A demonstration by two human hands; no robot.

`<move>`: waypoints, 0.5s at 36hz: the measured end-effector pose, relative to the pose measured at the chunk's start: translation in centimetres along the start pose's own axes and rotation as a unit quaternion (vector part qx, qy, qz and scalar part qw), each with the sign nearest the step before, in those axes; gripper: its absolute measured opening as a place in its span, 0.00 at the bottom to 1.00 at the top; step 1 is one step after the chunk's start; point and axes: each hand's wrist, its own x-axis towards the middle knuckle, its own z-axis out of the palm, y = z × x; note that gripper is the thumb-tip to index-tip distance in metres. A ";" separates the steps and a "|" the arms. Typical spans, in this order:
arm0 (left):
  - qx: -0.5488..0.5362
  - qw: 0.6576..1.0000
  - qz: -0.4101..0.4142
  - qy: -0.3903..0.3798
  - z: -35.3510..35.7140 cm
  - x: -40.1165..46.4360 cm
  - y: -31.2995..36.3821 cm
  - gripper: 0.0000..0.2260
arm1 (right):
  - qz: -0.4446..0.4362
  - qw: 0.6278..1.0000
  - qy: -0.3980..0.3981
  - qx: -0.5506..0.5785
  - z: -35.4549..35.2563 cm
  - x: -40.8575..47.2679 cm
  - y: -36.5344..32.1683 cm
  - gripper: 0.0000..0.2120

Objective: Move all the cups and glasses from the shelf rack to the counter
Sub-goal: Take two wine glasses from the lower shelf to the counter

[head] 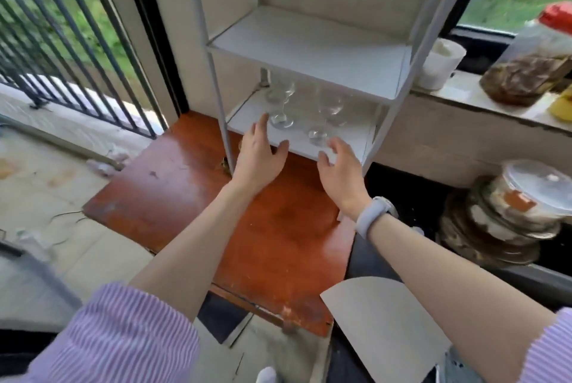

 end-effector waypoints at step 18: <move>-0.153 0.987 0.029 0.046 3.5 7.8 0.2 0.18 | 0.066 0.986 0.079 0.131 2.8 8.2 0.3 0.07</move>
